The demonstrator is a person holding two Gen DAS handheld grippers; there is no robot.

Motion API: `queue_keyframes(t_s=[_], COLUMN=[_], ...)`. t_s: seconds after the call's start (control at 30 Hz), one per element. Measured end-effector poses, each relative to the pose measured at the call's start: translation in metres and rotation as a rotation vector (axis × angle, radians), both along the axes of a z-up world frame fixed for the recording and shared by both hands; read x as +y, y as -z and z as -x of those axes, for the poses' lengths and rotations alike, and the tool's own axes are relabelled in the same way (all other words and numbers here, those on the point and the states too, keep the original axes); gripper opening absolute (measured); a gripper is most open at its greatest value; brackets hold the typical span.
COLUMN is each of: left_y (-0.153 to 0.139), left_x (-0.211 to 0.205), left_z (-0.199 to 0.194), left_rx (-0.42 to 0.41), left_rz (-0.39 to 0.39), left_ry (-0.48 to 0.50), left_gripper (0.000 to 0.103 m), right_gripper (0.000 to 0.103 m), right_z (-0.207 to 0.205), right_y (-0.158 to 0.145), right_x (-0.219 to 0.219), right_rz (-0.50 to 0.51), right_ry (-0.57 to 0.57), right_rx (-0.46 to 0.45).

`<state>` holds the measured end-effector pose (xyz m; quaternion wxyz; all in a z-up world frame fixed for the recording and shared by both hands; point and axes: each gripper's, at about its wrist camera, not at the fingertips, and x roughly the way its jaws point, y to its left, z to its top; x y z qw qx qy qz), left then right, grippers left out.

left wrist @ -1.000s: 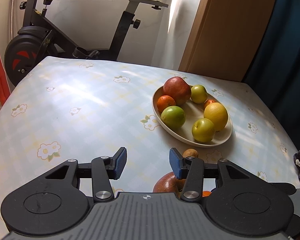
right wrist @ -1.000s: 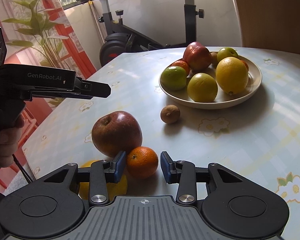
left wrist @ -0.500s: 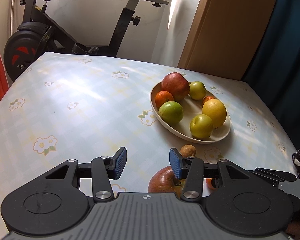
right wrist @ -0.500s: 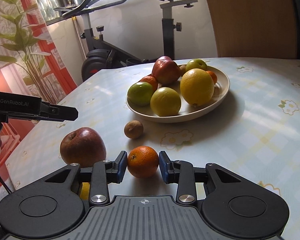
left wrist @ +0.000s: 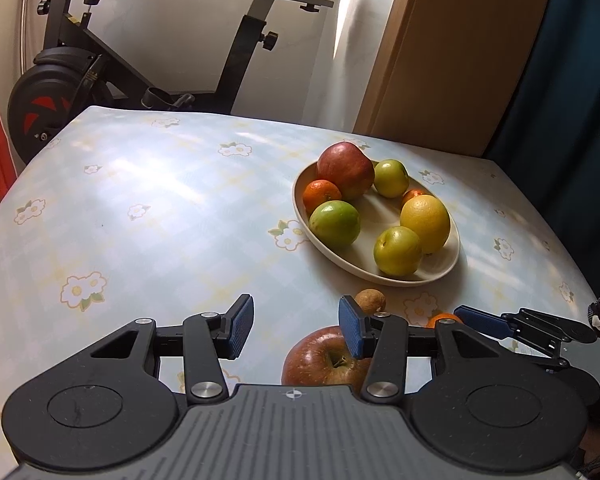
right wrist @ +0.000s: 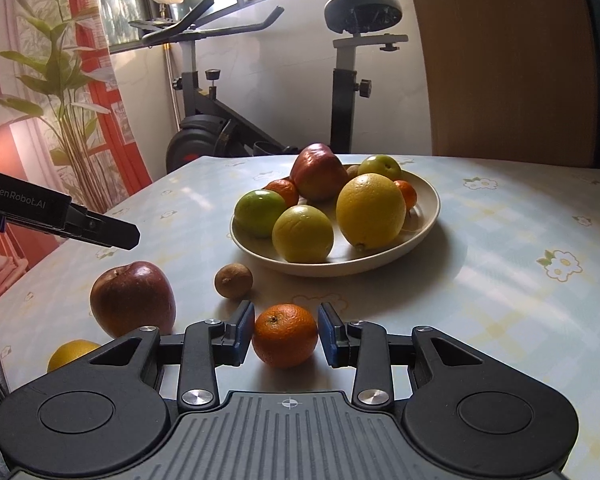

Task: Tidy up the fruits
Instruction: 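Grasp the small tangerine with the right gripper while the left tool approaches the kiwi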

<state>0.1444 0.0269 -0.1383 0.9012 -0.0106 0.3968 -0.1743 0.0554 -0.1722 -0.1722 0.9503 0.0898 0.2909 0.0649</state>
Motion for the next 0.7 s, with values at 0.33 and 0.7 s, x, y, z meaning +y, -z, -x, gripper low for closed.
queue_keyframes(t_s=[0.33, 0.7], left_y=[-0.0002, 0.0009], left_x=[-0.0057, -0.0043], left_z=[0.0007, 0.0008], left_rx=[0.001, 0.01], left_rz=[-0.011, -0.011], left_ry=[0.006, 0.004], left_gripper=[0.049, 0.049], right_gripper=[0.034, 0.043], right_z=[0.0065, 0.0076], right_y=[-0.0012, -0.0018], right_x=[0.0045, 0.0107], right_rz=[0.024, 0.055], right_ry=[-0.028, -0.048], right_rx=[-0.021, -0.022])
